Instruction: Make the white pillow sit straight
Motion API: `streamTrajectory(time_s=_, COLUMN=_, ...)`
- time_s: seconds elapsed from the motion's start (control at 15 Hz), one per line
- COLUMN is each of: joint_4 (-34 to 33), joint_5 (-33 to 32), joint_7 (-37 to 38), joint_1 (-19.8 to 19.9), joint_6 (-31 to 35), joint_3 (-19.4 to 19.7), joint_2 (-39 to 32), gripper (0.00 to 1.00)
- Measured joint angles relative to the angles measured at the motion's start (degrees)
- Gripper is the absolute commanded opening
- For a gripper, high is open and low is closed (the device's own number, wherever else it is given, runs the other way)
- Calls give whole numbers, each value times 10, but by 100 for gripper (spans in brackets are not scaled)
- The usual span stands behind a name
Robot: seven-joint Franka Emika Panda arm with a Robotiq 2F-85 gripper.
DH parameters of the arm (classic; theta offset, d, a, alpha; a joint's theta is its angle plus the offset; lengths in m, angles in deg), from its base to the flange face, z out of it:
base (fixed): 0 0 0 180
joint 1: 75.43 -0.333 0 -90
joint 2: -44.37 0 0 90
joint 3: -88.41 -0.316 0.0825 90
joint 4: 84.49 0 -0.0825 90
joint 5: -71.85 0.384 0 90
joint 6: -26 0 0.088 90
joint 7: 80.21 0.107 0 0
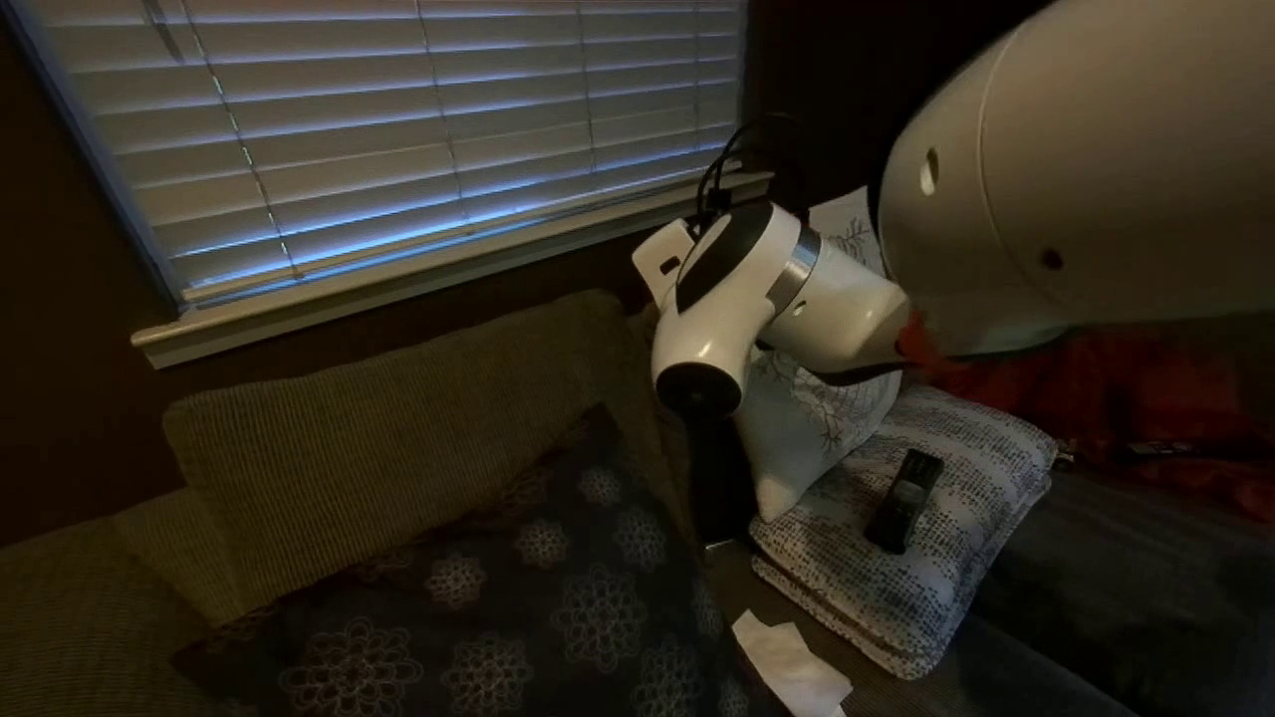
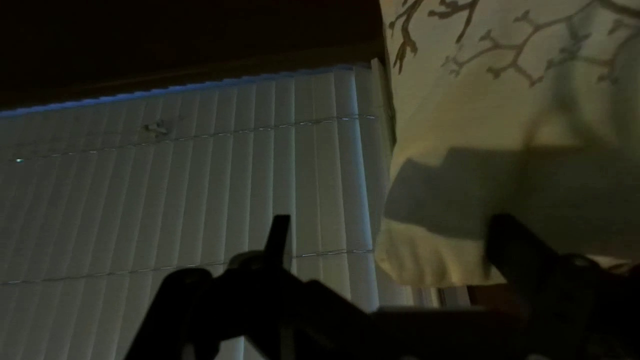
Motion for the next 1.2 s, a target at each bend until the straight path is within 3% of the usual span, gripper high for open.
streamTrajectory(time_s=0.4, joint_4=48, joint_5=-46, joint_7=65, joint_1=14, joint_6=-2, joint_3=-43, joint_2=124, gripper=100)
streamTrajectory(time_s=0.8, joint_4=119, joint_5=-118, joint_7=118, joint_1=78, joint_6=0, joint_3=-138, joint_2=289, gripper=100)
streamTrajectory(time_s=1.2, joint_4=225, joint_5=-117, joint_7=116, joint_1=88, joint_6=131, joint_3=-115, joint_2=407, gripper=100)
